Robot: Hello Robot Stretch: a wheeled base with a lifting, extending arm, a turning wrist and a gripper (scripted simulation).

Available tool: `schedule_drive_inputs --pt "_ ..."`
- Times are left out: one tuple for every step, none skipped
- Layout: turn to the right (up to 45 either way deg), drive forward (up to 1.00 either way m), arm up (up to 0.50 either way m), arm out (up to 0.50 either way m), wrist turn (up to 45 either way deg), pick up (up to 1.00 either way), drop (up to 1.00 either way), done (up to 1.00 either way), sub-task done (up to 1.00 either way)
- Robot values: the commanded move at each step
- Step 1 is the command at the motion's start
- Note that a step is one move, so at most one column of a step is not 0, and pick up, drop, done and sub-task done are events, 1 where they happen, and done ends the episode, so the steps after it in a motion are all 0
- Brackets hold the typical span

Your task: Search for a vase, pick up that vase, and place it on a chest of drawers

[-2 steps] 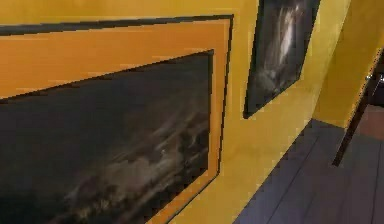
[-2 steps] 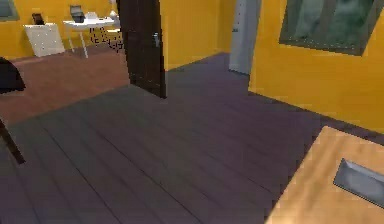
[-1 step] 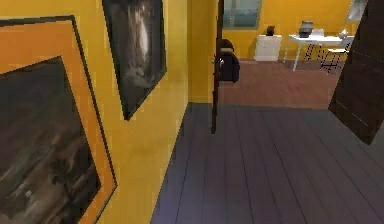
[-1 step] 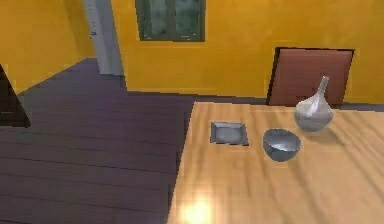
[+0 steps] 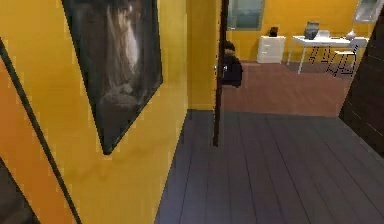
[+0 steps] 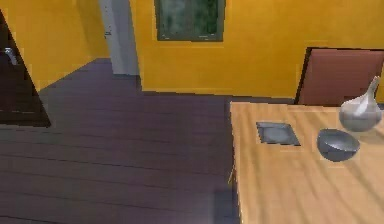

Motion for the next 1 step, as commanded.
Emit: schedule_drive_inputs --pt "45.0 0.0 0.0 0.0 0.0 0.0 0.0 0.0 0.0"
